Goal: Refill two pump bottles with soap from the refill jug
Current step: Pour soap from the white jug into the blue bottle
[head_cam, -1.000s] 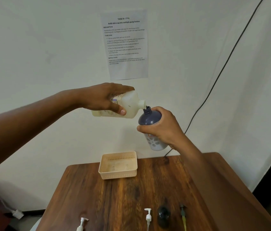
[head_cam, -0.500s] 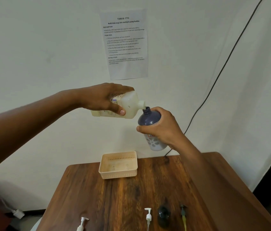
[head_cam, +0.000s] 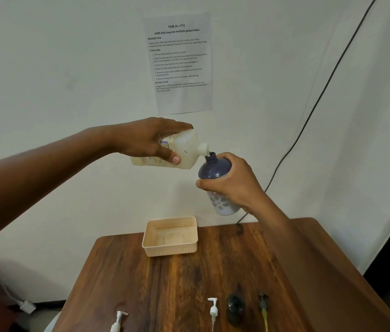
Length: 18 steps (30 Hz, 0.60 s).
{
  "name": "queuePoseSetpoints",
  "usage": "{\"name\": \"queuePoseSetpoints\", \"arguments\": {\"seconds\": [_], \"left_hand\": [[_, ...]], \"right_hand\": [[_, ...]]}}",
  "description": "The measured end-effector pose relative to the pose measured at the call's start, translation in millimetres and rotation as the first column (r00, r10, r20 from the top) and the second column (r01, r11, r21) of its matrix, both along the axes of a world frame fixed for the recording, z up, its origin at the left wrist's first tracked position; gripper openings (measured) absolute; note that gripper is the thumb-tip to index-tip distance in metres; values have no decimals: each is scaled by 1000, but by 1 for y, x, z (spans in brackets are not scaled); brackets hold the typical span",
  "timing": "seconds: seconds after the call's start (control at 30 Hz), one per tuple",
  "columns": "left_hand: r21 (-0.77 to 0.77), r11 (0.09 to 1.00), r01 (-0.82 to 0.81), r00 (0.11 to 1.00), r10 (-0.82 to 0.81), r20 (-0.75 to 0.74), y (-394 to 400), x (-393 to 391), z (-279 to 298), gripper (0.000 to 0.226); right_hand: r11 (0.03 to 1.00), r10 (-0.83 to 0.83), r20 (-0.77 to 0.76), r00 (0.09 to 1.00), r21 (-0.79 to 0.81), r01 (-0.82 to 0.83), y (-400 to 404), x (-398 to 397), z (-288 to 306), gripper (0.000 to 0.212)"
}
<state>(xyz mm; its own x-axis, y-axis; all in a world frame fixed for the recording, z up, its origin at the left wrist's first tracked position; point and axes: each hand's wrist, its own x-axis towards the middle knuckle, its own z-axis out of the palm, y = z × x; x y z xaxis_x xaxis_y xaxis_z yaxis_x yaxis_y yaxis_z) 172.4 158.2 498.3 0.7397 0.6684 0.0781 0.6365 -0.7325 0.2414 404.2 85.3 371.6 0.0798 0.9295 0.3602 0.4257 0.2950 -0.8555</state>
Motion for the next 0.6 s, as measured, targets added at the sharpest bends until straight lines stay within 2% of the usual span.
{"name": "queuePoseSetpoints", "arguments": {"seconds": [0.13, 0.27, 0.6], "left_hand": [[5, 1000, -1, 1000, 1, -15, -1, 1, 1, 89], [1, 1000, -1, 1000, 1, -9, -1, 1, 1, 83], [-20, 999, 26, 1000, -26, -2, 0, 3, 4, 84]], "right_hand": [[1000, -5, 0, 1000, -2, 5, 0, 0, 0, 66], [1000, -4, 4, 1000, 2, 4, 1, 1, 0, 67], [1000, -15, 8, 1000, 1, 14, 2, 3, 0, 64]]}}
